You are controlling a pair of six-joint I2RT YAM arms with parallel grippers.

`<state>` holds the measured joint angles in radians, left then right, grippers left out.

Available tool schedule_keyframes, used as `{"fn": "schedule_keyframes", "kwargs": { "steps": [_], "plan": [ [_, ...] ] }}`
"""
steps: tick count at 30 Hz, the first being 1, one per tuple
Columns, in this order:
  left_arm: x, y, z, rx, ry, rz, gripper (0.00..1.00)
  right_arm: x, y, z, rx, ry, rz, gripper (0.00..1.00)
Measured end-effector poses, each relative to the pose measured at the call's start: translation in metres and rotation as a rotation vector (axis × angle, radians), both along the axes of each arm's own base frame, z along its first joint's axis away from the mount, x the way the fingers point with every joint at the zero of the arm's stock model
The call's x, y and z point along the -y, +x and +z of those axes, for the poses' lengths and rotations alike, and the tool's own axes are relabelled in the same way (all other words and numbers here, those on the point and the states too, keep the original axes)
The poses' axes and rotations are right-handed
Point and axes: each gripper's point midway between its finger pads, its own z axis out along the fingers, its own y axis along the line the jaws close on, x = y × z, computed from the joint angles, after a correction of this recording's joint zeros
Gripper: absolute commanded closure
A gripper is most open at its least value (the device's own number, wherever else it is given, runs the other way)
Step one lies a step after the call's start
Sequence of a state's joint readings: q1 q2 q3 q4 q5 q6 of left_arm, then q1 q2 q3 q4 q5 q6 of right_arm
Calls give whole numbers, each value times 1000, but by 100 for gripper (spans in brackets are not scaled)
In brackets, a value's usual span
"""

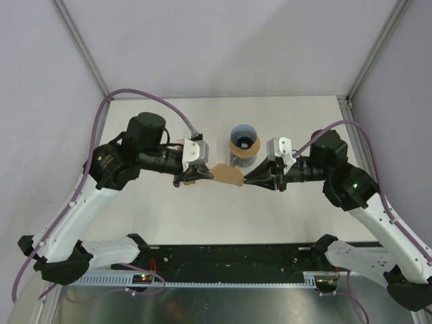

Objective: Place the coffee filter in the dripper

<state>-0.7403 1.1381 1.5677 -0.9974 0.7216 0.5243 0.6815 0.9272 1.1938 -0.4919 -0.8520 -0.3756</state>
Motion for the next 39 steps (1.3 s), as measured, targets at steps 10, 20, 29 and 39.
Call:
{"fn": "schedule_keyframes", "kwargs": {
  "steps": [10,20,29,39],
  "plan": [
    [0,-1,0,-2,-3,-6,100,0,2,0,0,-2,-10,83],
    [1,-2,5,2,-13,-13,100,1,7,0,-2,-4,-39,85],
    [1,-3,5,1,-15,-17,100,1,8,1,-2,1,-44,86],
    [2,-6,6,-4,-20,-31,100,1,8,3,3,4,-47,85]
  ]
}}
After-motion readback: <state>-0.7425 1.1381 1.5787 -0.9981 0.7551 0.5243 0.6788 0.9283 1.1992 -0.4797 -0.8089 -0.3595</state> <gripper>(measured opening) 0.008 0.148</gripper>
